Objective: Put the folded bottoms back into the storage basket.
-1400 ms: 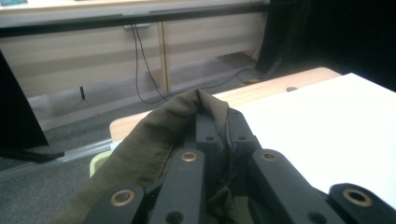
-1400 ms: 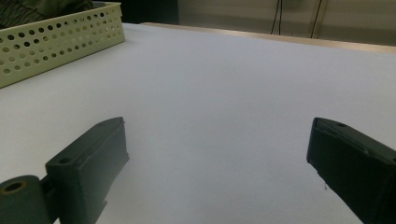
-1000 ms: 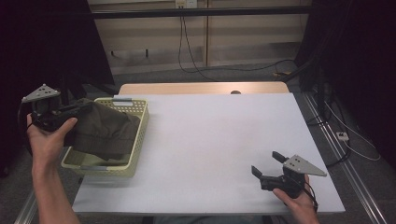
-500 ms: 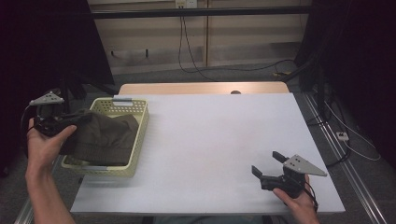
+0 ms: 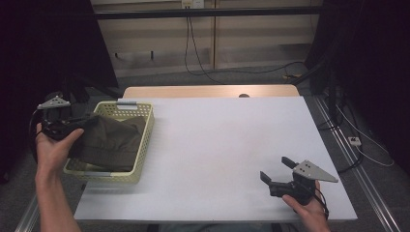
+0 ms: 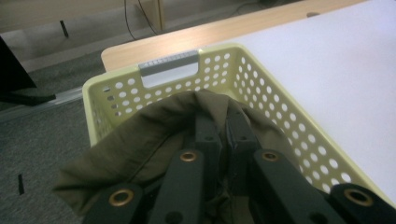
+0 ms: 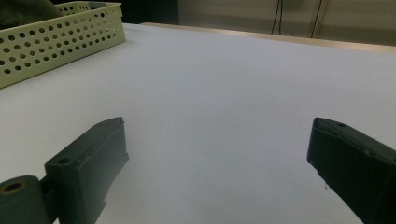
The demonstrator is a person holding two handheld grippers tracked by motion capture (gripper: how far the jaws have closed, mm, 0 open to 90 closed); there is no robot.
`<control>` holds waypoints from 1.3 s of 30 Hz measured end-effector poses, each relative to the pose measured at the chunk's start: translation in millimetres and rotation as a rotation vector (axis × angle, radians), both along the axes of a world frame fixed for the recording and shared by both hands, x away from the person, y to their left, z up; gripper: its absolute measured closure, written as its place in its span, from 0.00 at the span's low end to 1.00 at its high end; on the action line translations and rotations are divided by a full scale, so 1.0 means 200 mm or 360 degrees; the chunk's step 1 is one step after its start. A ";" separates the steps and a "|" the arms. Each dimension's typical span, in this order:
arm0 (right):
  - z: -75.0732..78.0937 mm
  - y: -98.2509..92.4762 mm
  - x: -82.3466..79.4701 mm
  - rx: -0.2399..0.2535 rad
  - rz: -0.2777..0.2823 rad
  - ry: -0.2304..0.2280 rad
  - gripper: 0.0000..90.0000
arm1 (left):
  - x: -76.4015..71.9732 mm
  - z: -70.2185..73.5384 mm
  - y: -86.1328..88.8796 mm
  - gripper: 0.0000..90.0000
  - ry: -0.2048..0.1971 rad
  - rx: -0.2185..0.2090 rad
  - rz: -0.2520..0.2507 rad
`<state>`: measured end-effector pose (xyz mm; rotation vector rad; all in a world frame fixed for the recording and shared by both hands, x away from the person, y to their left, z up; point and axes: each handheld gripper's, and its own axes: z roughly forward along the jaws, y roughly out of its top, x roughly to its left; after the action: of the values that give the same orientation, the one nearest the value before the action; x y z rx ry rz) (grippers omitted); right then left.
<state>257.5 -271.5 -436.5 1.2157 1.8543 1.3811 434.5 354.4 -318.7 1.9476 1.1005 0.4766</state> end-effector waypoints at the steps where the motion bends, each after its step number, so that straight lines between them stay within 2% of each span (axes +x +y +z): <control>1: 0.00 0.00 0.00 -0.0002 0.0001 -0.0001 0.05 | 0.01 -0.01 0.00 0.96 0.0011 -0.0004 -0.0009; 5: 0.00 0.00 0.00 -0.0001 0.0002 0.0000 0.05 | 0.02 -0.05 0.05 0.96 0.0075 0.0009 0.0050; 8: 0.00 0.00 0.00 0.0001 -0.0003 0.0003 0.05 | 0.02 -0.07 0.07 0.96 0.0135 0.0067 0.0091; 12: 0.00 0.00 0.00 -0.0004 0.0005 0.0003 0.05 | 0.03 -0.09 0.08 0.96 0.0207 0.0094 0.0140; 16: 0.00 0.00 0.00 -0.0004 0.0002 0.0000 0.05 | 0.05 -0.13 0.11 0.96 0.0321 0.0135 0.0224; 17: 0.00 0.00 0.00 -0.0002 0.0000 0.0001 0.05 | 0.05 -0.13 0.12 0.96 0.0353 0.0136 0.0230; 20: 0.00 0.00 0.00 0.0000 0.0000 0.0001 0.05 | 0.06 -0.16 0.15 0.96 0.0395 0.0113 0.0272; 22: 0.00 0.00 0.00 -0.0001 0.0001 0.0000 0.05 | 0.06 -0.18 0.15 0.96 0.0390 0.0098 0.0300; 25: 0.00 0.00 0.00 -0.0006 0.0003 0.0001 0.05 | 0.07 -0.18 0.15 0.95 0.0417 0.0111 0.0323; 27: 0.00 0.00 0.00 -0.0005 0.0004 0.0001 0.05 | 0.08 -0.19 0.15 0.95 0.0431 0.0114 0.0367; 28: 0.00 0.00 0.00 -0.0006 0.0005 0.0000 0.05 | 0.09 -0.20 0.15 0.94 0.0443 0.0105 0.0426; 30: 0.00 0.00 0.00 -0.0006 0.0004 0.0001 0.05 | 0.10 -0.22 0.15 0.94 0.0482 0.0095 0.0478; 32: 0.00 0.00 0.00 -0.0008 0.0005 0.0000 0.05 | 0.11 -0.22 0.14 0.94 0.0485 0.0136 0.0490; 35: 0.00 0.00 0.00 -0.0007 0.0006 0.0000 0.05 | 0.11 -0.23 0.13 0.95 0.0490 0.0142 0.0500; 39: 0.00 0.00 0.00 -0.0006 0.0004 0.0002 0.05 | 0.13 -0.24 0.12 0.95 0.0448 0.0135 0.0504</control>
<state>257.4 -271.5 -436.7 1.2130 1.8594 1.3780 459.6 377.6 -365.9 1.9616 1.6065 0.4299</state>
